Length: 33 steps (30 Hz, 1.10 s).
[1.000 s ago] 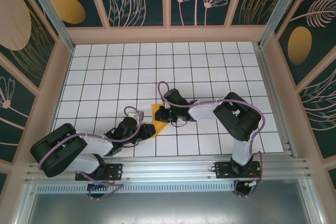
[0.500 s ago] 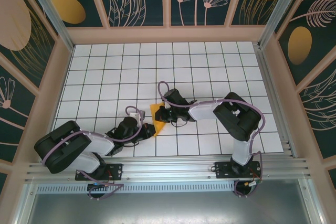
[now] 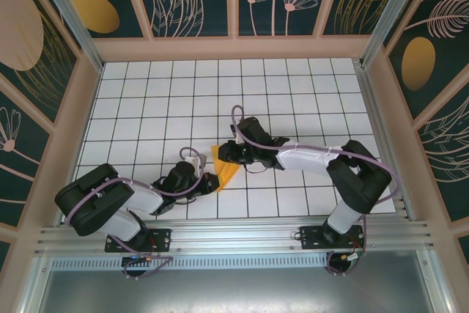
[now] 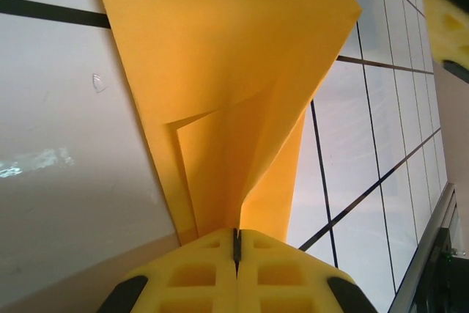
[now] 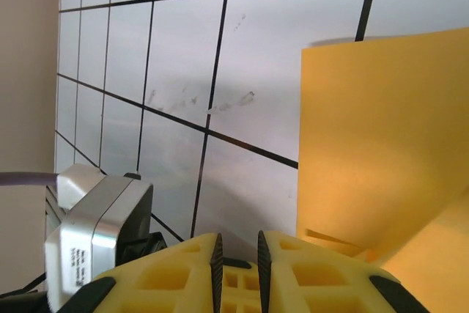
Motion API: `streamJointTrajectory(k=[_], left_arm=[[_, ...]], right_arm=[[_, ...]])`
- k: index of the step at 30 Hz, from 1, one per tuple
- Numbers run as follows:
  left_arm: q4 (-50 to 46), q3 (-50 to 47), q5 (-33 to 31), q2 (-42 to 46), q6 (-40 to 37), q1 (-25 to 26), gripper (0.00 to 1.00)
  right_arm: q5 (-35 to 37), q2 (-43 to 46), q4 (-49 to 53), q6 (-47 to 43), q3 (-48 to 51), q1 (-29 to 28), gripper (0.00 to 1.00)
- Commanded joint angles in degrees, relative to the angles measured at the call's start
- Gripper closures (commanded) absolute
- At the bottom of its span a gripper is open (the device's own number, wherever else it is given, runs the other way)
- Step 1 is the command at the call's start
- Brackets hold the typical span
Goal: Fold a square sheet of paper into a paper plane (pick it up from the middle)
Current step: Fourth fold the wing at the center of the table.
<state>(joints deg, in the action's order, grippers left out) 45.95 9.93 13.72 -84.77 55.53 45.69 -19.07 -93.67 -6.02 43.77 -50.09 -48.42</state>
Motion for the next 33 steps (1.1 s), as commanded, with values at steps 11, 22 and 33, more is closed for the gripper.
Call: streamJointTrajectory(k=[11, 22, 33], left_arm=[[-4.99, 1.45, -0.58, -0.64, -3.49, 0.09, 0.95], [-24.64, 9.35, -7.61, 5.42, -10.06, 1.54, 0.8], [-36.04, 17.27, -12.45, 1.92, -14.13, 3.59, 0.8]], right_arm=[[2.75, 3.73, 0.17, 2.64, 8.52, -0.27, 0.76], [5.99, -0.58, 1.02, 4.47, 8.16, -0.09, 0.84], [3.32, -1.22, -2.03, 3.82, 8.29, -0.09, 0.84]])
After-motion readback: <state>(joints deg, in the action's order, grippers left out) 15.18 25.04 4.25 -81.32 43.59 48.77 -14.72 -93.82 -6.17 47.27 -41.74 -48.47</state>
